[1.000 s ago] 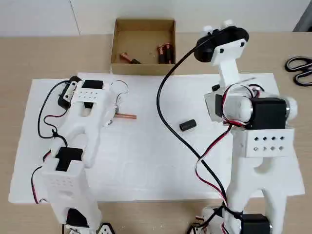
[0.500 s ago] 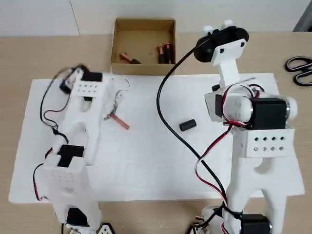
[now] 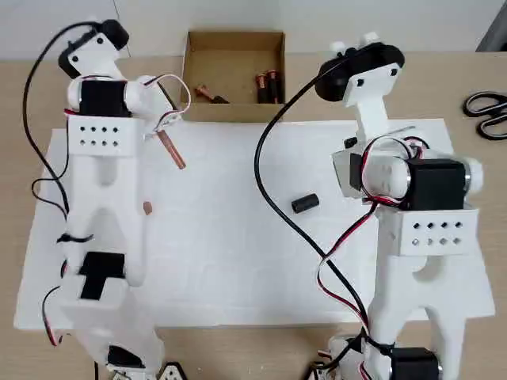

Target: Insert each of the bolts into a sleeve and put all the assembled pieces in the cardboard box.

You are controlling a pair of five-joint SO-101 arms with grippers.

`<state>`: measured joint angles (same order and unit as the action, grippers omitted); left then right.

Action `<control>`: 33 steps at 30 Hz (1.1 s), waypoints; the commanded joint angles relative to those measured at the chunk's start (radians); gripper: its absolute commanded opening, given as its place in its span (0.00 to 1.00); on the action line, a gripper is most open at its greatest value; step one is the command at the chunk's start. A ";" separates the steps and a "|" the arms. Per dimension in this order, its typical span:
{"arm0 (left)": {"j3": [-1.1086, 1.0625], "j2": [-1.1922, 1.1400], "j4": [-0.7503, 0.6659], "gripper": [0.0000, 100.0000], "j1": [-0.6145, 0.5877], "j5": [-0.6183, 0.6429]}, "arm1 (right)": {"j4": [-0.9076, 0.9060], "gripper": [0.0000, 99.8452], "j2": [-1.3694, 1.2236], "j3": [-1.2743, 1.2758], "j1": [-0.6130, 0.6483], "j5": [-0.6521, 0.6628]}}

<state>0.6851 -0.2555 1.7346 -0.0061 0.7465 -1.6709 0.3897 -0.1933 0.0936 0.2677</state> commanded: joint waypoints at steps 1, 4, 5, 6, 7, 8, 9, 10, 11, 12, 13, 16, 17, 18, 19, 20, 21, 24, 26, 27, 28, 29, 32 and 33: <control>0.010 0.143 0.017 0.00 0.015 -0.011 | -0.012 0.00 0.050 -0.005 0.033 -0.014; 0.010 0.259 0.017 0.00 0.071 -0.012 | -0.012 0.00 0.124 -0.005 0.096 -0.014; 0.010 0.299 0.017 0.00 0.094 -0.014 | -0.012 0.00 0.166 -0.005 0.116 -0.012; 0.010 0.333 0.017 0.00 0.121 -0.021 | -0.012 0.00 0.214 -0.005 0.137 -0.011; 0.010 0.365 0.017 0.00 0.147 -0.048 | -0.012 0.00 0.266 -0.005 0.154 -0.009; 0.008 0.390 0.017 0.00 0.170 -0.080 | -0.012 0.00 0.317 -0.005 0.165 -0.008; 0.008 0.408 0.017 0.00 0.190 -0.106 | -0.012 0.00 0.358 -0.003 0.171 -0.008; 0.008 0.417 0.017 0.00 0.204 -0.123 | -0.005 0.00 0.400 0.012 0.174 -0.008; 0.008 0.423 0.017 0.00 0.212 -0.130 | -0.002 0.00 0.443 0.038 0.176 -0.008; 0.008 0.425 0.017 0.00 0.212 -0.137 | -0.002 0.00 0.479 0.074 0.176 -0.008; 0.007 0.423 0.017 0.00 0.209 -0.137 | -0.002 0.00 0.515 0.117 0.176 -0.008; -0.044 0.423 0.003 0.00 0.215 -0.137 | 0.008 0.00 0.596 0.292 0.166 -0.006; -0.074 0.423 -0.006 0.00 0.218 -0.137 | 0.019 0.00 0.624 0.365 0.166 -0.006; -0.105 0.423 -0.020 0.00 0.224 -0.137 | 0.035 0.00 0.648 0.430 0.166 -0.006; -0.134 0.425 -0.037 0.00 0.227 -0.137 | 0.073 0.00 0.670 0.486 0.163 -0.005; -0.162 0.425 -0.054 0.00 0.230 -0.137 | 0.131 0.00 0.694 0.542 0.156 -0.005; -0.185 0.425 -0.072 0.00 0.233 -0.137 | 0.197 0.00 0.716 0.600 0.145 -0.006; -0.248 0.425 -0.147 0.00 0.232 -0.137 | 0.407 0.00 0.774 0.763 0.137 -0.014; -0.280 0.425 -0.193 0.00 0.232 -0.137 | 0.541 0.00 0.808 0.879 0.139 -0.014; -0.291 0.425 -0.210 0.00 0.232 -0.135 | 0.596 0.00 0.826 0.939 0.139 -0.015; -0.300 0.425 -0.222 0.00 0.233 -0.133 | 0.645 0.00 0.846 0.994 0.143 -0.015; -0.308 0.425 -0.233 0.00 0.233 -0.133 | 0.684 0.00 0.872 1.046 0.157 -0.017; -0.328 0.427 -0.245 0.00 0.245 -0.132 | 0.740 0.00 0.978 1.194 0.203 -0.100; -0.334 0.427 -0.245 0.00 0.255 -0.132 | 0.750 0.00 1.024 1.237 0.219 -0.147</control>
<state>0.3567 0.1266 1.5228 0.2240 0.6206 -0.9866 1.3119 0.9482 0.2823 0.2140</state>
